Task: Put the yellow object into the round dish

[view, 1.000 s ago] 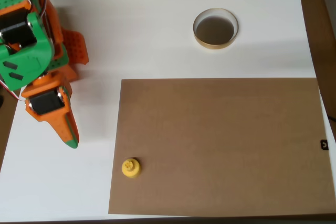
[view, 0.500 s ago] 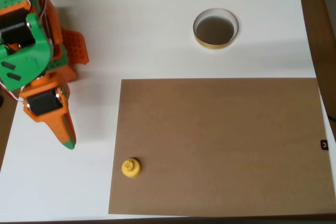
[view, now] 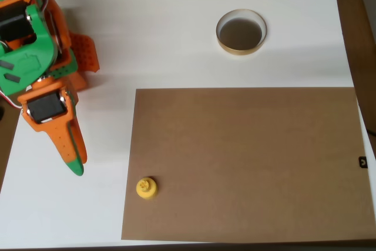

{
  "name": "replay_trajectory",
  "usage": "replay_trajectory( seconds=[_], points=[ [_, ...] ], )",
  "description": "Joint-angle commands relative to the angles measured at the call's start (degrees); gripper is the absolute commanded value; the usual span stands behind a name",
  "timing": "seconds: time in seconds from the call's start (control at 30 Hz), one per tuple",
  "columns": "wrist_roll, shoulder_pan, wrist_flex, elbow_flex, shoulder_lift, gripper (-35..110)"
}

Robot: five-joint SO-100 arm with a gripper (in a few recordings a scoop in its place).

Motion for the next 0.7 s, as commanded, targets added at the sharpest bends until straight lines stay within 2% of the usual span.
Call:
replay_trajectory(
  seconds=[0.0, 0.27, 0.67],
  points=[
    [-1.23, -0.35, -0.79, -5.19, 1.14, 20],
    [-3.43, -0.70, -1.41, -10.72, -1.67, 25],
    [-1.41, -5.27, 0.53, -31.20, -30.06, 28]
  ],
)
